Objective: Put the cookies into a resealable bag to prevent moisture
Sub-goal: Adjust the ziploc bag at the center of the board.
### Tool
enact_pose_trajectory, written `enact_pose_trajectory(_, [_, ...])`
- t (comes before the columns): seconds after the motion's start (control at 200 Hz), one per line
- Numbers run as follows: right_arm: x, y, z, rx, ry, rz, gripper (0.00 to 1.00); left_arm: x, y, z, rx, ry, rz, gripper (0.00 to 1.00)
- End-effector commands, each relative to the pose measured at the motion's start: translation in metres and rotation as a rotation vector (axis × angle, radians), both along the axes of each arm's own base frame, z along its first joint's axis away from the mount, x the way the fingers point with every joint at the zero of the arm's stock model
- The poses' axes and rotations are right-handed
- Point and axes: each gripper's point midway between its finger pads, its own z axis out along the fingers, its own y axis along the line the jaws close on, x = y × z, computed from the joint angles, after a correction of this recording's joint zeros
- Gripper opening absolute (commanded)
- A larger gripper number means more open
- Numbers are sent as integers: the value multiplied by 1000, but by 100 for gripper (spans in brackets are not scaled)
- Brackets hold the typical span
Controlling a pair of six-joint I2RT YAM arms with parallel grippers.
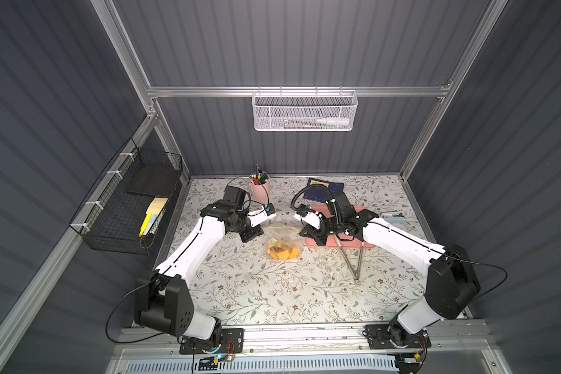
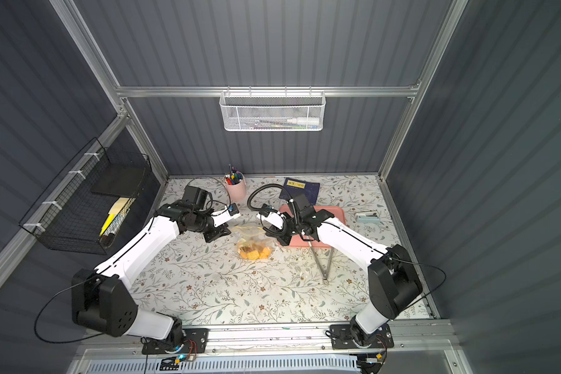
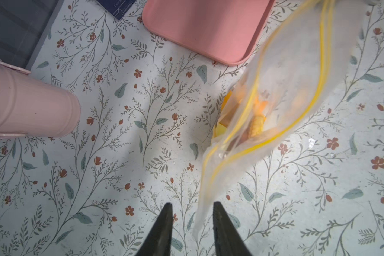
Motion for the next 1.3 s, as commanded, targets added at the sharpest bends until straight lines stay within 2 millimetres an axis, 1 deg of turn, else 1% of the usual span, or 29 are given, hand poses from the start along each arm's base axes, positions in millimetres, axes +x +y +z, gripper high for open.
enact_pose_trajectory(0.0, [-21, 4, -9, -8, 131, 69, 0, -12, -20, 5, -168, -26, -43, 46])
enact_pose_trajectory(0.08, [-19, 5, -12, -4, 149, 60, 0, -15, -28, 9, -263, -65, -39, 56])
enact_pose_trajectory(0.12, [-18, 6, -11, 3, 145, 57, 0, -16, -29, 11, -289, -86, -35, 59])
enact_pose_trajectory(0.175, [-15, 6, -10, 7, 142, 51, 0, -16, -29, 10, -295, -116, -26, 60])
enact_pose_trajectory(0.23, [-15, 7, -9, 12, 141, 52, 0, -14, -30, 8, -292, -147, -16, 65])
enact_pose_trajectory(0.335, [-14, 7, -7, 16, 133, 62, 0, -7, -35, 1, -279, -199, -6, 67])
enact_pose_trajectory(0.415, [-14, 7, -4, 13, 125, 71, 0, 3, -35, 0, -256, -245, 12, 67])
enact_pose_trajectory(0.455, [-15, 6, -3, 9, 122, 78, 0, 8, -35, 0, -249, -263, 19, 63])
enact_pose_trajectory(0.475, [-15, 5, -3, 6, 122, 82, 0, 11, -34, 1, -243, -269, 25, 57])
enact_pose_trajectory(0.525, [-16, 3, -2, -4, 118, 92, 0, 13, -33, 4, -229, -278, 21, 33])
enact_pose_trajectory(0.565, [-18, 2, 0, -11, 114, 104, 0, 12, -31, 4, -199, -274, 9, 19])
enact_pose_trajectory(0.59, [-18, 1, 1, -13, 110, 111, 0, 11, -30, 5, -180, -270, -2, 12])
enact_pose_trajectory(0.655, [-19, -4, 5, -17, 109, 122, 0, 5, -24, 6, -121, -249, -30, 0])
enact_pose_trajectory(0.71, [-23, -6, 10, -16, 108, 147, 0, -1, -20, 10, -83, -233, -50, 0])
enact_pose_trajectory(0.81, [-36, -9, 15, -16, 113, 213, 0, -15, -15, 26, -49, -207, -85, 0])
enact_pose_trajectory(0.921, [-58, -12, 26, 14, 148, 298, 0, -33, -17, 49, -64, -137, -130, 0])
enact_pose_trajectory(0.981, [-65, -13, 27, 17, 173, 320, 0, -43, -18, 53, -67, -77, -152, 0])
enact_pose_trajectory(1.046, [-66, -15, 21, -3, 209, 318, 0, -50, -18, 47, -59, -16, -162, 0])
enact_pose_trajectory(1.111, [-62, -15, 11, -29, 235, 298, 0, -51, -20, 35, -59, 27, -166, 0])
enact_pose_trajectory(1.181, [-55, -13, 2, -45, 252, 272, 0, -51, -22, 19, -59, 77, -168, 0])
enact_pose_trajectory(1.296, [-41, -7, -6, -44, 243, 232, 0, -46, -22, -7, -31, 139, -159, 0])
